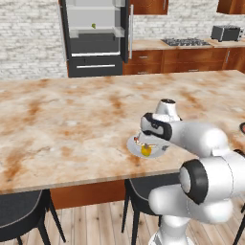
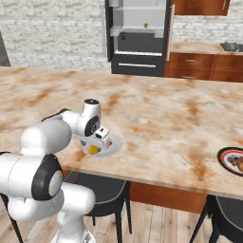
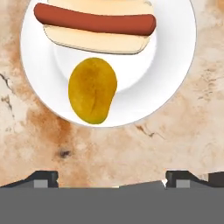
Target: Pick up the tangerine and mango from the fridge and place one fruit on each plate on the dining counter.
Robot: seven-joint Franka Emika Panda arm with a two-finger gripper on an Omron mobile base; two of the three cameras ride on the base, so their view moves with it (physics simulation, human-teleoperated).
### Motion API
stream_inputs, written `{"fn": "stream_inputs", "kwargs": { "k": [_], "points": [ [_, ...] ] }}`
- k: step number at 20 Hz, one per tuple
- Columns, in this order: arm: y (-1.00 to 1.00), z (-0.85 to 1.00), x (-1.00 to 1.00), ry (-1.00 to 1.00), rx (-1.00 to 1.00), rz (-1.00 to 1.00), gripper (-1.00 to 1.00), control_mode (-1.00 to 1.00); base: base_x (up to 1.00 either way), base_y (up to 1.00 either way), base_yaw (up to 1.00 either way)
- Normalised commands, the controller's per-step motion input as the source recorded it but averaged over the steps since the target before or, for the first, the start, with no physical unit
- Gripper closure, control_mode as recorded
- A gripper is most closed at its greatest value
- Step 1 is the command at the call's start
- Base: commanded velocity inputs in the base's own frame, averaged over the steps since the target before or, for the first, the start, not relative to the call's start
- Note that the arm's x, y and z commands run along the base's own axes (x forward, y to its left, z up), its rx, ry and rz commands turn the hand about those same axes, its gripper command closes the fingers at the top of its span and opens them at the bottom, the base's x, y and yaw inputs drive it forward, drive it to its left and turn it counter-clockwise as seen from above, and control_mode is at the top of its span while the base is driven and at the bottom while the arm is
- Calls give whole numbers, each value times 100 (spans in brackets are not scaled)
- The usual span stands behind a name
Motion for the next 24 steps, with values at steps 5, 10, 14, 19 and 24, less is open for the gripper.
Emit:
{"fn": "stream_inputs", "kwargs": {
  "k": [5,10,14,19,24],
  "points": [
    [0,93,-100,-1,2,0,-100,-100,0,0,0],
    [5,70,-100,-19,-1,0,-100,-100,0,0,0],
    [2,34,-100,-26,-8,0,-100,-100,0,0,0],
    [5,45,-72,-17,-11,0,-100,-100,0,0,0],
    [2,71,-38,-10,-3,0,-100,-100,0,0,0]
  ]
}}
